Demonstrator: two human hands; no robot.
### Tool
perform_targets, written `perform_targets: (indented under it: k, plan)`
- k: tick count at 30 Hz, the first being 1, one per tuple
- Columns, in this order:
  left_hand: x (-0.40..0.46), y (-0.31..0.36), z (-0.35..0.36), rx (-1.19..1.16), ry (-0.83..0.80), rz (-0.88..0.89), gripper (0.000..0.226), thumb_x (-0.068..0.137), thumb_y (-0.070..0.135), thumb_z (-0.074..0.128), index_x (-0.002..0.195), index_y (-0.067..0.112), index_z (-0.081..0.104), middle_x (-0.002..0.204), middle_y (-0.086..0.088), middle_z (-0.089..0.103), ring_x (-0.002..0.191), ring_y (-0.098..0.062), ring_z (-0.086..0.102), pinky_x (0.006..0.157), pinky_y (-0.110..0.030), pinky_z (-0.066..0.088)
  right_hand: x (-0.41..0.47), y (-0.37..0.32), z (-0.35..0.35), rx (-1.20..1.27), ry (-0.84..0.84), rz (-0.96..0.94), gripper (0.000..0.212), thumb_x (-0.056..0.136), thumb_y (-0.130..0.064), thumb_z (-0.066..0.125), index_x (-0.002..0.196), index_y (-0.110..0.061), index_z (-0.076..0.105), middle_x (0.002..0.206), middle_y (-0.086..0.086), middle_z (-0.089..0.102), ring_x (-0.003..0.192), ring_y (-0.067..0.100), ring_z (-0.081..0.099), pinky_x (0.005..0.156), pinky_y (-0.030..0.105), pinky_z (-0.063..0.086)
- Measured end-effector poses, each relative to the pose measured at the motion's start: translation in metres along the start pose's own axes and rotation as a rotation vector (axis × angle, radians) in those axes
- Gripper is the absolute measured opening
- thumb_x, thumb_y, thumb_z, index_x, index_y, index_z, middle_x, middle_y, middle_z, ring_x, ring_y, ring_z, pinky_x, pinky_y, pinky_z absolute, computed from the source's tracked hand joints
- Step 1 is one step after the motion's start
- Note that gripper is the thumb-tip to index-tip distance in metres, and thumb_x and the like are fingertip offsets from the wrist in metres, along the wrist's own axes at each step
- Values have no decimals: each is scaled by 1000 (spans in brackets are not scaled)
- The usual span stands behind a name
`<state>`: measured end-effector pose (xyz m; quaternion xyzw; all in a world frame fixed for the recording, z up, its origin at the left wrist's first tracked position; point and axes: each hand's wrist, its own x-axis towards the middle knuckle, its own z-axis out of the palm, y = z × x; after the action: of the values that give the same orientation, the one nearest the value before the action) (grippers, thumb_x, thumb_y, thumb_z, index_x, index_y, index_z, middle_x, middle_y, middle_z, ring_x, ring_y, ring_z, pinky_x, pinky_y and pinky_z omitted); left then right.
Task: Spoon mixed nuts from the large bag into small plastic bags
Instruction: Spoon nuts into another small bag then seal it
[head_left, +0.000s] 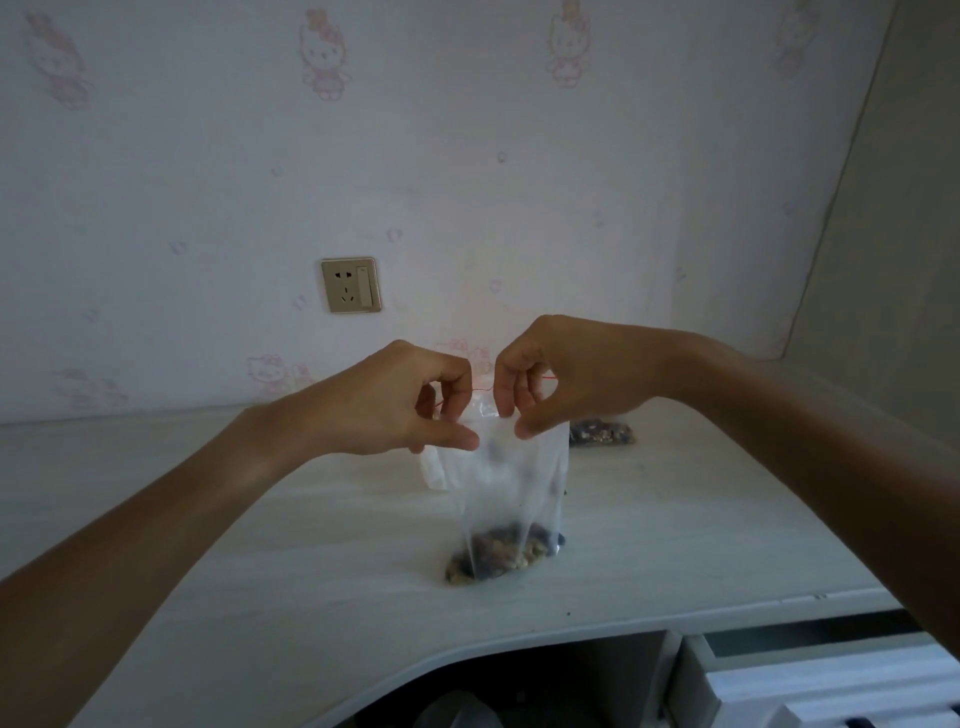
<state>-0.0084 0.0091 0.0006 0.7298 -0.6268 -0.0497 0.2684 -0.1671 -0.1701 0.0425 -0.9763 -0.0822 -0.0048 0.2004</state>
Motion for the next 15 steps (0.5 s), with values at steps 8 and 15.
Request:
perform_targets:
  k: [8,15]
  plan:
    - [-4,-5,-3,-29,30,62,27,76,32,91,94,33,71,80,11,66,73,-8,65,64,-18,54,2,9,4,-121,21,102,6,90,-28,78,92,-22,77,80,-14,69,70,0,62,66,11,42]
    - [-9,-10,-8,-35,85,56,29,75,24,92,92,35,71,77,10,65,75,-10,65,69,-27,59,1,16,5,-70,154,59,28,82,-35,84,71,-15,69,64,-4,64,56,5,52,58,11,44]
